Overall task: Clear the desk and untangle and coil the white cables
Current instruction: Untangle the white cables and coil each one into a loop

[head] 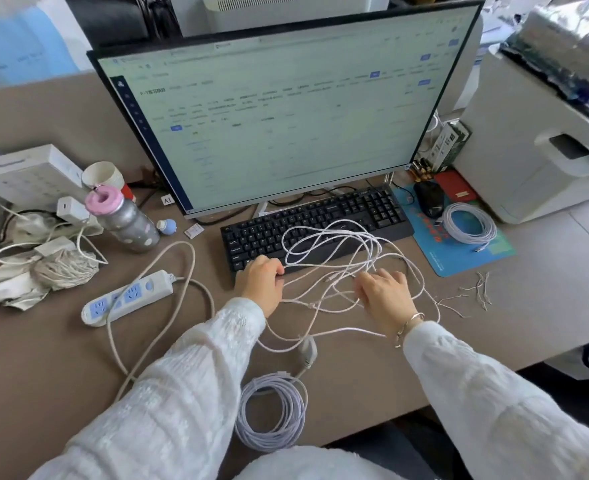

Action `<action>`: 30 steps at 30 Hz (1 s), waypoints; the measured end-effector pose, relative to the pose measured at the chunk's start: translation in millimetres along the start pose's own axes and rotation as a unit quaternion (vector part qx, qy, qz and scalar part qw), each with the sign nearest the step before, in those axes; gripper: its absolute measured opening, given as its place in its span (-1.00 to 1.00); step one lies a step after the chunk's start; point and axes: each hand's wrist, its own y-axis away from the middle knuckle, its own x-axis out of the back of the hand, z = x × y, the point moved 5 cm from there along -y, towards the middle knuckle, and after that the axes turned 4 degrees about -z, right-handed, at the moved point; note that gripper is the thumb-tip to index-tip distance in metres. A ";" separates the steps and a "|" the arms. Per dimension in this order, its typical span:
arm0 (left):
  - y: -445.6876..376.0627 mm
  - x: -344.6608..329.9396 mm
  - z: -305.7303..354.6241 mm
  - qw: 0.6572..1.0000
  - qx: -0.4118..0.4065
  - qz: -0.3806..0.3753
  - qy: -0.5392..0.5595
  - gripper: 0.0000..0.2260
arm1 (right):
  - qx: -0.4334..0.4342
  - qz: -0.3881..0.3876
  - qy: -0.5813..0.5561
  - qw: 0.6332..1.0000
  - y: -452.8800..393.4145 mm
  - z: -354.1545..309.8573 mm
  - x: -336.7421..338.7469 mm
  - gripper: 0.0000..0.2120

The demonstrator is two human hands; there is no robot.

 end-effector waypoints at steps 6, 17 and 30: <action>28.4 -12.6 68.1 0.987 -0.134 -0.072 0.055 -0.75 | -0.008 -0.052 -0.281 0.958 1.8 -12.1 39.3 -0.98; 33.0 57.5 106.6 0.974 -0.155 -0.005 0.163 -0.89 | -0.014 -0.008 -0.360 0.933 23.1 6.4 87.8 -0.96; 40.4 165.9 108.6 0.941 -0.151 0.194 0.233 -0.88 | -0.175 0.051 -0.668 0.722 -7.9 16.3 119.2 -0.83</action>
